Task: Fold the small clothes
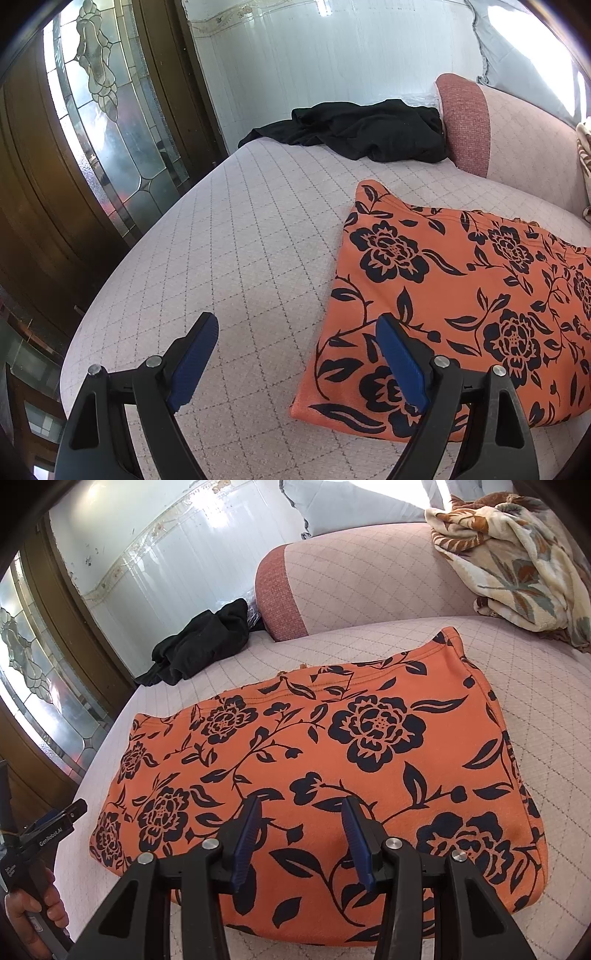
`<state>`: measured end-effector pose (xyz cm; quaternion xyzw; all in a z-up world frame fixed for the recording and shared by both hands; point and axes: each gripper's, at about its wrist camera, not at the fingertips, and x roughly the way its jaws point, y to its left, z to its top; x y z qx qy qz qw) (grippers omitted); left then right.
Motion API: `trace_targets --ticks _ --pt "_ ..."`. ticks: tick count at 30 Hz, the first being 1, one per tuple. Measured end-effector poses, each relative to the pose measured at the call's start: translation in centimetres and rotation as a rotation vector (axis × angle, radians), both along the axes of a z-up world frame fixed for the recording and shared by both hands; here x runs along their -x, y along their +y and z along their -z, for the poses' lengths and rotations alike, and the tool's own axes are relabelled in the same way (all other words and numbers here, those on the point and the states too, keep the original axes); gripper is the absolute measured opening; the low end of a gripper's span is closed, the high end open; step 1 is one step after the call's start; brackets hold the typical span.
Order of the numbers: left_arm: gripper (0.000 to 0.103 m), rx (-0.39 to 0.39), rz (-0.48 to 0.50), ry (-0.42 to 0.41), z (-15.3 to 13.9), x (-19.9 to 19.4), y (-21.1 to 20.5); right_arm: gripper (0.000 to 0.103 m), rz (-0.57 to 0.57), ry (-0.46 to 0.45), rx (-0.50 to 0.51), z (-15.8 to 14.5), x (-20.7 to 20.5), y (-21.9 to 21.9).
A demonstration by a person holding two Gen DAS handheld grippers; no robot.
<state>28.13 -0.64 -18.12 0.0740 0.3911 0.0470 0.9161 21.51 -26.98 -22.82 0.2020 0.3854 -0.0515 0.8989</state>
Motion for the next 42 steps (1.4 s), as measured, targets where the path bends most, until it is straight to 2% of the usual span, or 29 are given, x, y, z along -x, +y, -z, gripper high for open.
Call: trace_targets --ticks 14,18,21,25,30,33,36,40,41,42 --pt "0.088 0.001 0.008 0.000 0.0 0.1 -0.1 0.049 0.001 -0.001 0.000 0.1 -0.1 0.0" --pt "0.088 0.026 0.021 0.024 0.3 0.2 0.2 0.049 0.000 -0.002 -0.001 0.1 -0.1 0.1" --pt "0.088 0.116 0.010 0.096 1.2 0.3 1.8 0.049 -0.006 -0.003 0.002 0.0 -0.2 0.3" --pt "0.088 0.302 -0.051 0.188 2.6 1.5 4.7 0.049 -0.012 -0.011 0.001 -0.2 -0.1 0.5" --pt "0.088 0.531 -0.025 0.335 4.7 3.5 4.3 0.049 -0.005 -0.011 -0.012 -0.1 0.4 0.5" --pt "0.088 0.502 -0.020 0.314 4.6 4.0 2.8 0.049 0.007 -0.008 -0.040 0.0 0.7 0.2" --pt "0.088 0.592 0.005 0.315 4.8 3.3 2.1 0.049 0.018 -0.011 -0.043 0.0 0.9 -0.1" --pt "0.088 0.604 -0.001 0.263 5.3 0.7 1.3 0.049 0.029 -0.011 -0.061 0.1 0.7 -0.7" --pt "0.087 0.617 -0.007 0.240 5.4 0.2 1.3 0.049 0.031 -0.010 -0.068 0.1 0.6 -0.9" --pt "0.076 0.619 -0.011 0.215 5.4 -0.2 1.2 0.049 0.032 -0.009 -0.072 0.2 0.5 -1.0"
